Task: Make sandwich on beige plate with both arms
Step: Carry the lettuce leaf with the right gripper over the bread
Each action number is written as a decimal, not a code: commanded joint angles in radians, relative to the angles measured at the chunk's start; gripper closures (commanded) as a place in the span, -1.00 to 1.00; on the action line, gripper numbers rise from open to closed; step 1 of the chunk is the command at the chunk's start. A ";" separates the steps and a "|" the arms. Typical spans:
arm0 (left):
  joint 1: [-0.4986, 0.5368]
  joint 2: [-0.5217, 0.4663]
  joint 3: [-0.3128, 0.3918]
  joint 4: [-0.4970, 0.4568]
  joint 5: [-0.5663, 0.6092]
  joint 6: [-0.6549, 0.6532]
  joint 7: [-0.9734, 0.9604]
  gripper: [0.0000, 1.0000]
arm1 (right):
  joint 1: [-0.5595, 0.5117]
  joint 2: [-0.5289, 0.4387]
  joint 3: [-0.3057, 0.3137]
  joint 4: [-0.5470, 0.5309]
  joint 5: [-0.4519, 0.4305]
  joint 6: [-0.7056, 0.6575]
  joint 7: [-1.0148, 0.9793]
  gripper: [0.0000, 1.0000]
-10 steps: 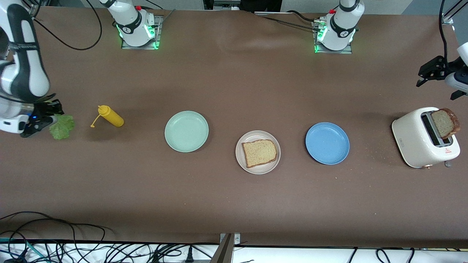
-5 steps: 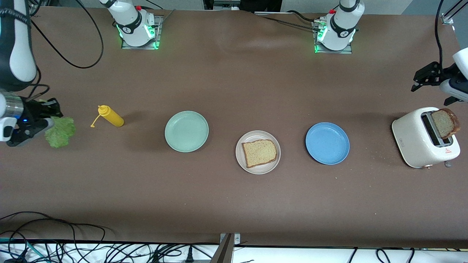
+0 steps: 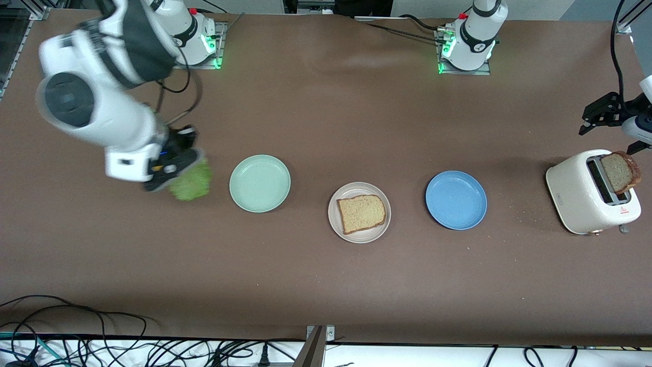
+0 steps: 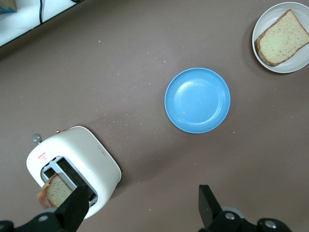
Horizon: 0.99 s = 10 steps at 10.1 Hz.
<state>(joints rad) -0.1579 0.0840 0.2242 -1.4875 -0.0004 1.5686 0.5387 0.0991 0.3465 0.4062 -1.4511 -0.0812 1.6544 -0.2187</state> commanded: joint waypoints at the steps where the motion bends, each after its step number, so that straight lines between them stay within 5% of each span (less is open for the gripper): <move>1: -0.003 0.011 0.000 0.029 -0.021 -0.024 0.017 -1.00 | 0.158 0.086 -0.004 0.034 -0.037 0.161 0.018 1.00; 4: 0.012 0.010 0.003 0.030 -0.021 -0.024 0.026 -1.00 | 0.319 0.184 -0.007 0.034 -0.176 0.382 0.082 1.00; 6: 0.011 0.010 0.000 0.030 -0.021 -0.024 0.026 -1.00 | 0.411 0.267 -0.012 0.035 -0.352 0.502 0.123 1.00; 10: 0.009 0.010 0.001 0.030 -0.021 -0.024 0.026 -1.00 | 0.439 0.443 -0.015 0.040 -0.563 0.772 0.128 1.00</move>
<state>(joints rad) -0.1530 0.0859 0.2231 -1.4839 -0.0016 1.5667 0.5389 0.5382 0.7254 0.3963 -1.4510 -0.5766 2.3621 -0.0872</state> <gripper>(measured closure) 0.000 0.943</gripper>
